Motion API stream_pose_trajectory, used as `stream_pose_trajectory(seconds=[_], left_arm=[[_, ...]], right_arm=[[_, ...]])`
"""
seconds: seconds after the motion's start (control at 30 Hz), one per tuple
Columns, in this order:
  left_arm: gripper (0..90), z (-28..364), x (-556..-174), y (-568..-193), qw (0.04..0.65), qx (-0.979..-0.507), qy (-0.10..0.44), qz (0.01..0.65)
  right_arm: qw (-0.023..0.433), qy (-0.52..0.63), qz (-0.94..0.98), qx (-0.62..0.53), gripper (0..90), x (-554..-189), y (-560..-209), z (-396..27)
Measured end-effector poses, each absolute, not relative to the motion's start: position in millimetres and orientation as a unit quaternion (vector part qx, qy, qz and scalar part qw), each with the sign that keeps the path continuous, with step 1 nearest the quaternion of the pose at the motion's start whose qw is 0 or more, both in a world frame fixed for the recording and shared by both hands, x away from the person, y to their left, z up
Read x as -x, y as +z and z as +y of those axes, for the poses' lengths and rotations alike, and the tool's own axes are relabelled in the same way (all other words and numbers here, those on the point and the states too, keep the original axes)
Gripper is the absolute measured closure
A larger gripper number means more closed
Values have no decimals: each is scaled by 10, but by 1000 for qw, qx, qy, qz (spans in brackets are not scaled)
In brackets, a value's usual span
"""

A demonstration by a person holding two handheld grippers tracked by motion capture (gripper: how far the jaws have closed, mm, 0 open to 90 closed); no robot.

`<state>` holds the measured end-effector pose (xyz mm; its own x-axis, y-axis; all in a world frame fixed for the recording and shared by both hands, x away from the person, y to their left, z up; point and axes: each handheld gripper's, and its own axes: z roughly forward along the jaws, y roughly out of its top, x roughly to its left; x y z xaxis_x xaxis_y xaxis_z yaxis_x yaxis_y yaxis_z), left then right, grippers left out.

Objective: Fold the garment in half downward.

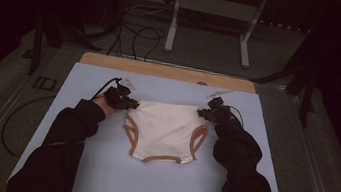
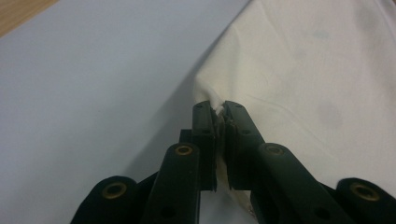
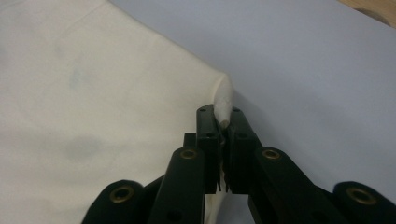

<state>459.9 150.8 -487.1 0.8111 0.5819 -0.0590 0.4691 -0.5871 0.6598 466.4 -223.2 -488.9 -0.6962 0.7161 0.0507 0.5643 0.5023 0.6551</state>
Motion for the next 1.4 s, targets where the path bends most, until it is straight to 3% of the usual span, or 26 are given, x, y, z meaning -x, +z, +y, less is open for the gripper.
stream_pose_trajectory(seconds=[1.0,1.17,1.4], left_arm=[[824,1296,-4915,-4992,312,-873,121,356],[664,1298,-4924,-4970,306,-867,120,373],[398,1349,-4920,-4920,306,-859,122,392]], right_arm=[[114,305,854,-405,853,-4910,-5028,-2245],[108,308,850,-413,777,-4921,-5025,-2265],[111,314,843,-422,452,-4932,-4973,-2304]])
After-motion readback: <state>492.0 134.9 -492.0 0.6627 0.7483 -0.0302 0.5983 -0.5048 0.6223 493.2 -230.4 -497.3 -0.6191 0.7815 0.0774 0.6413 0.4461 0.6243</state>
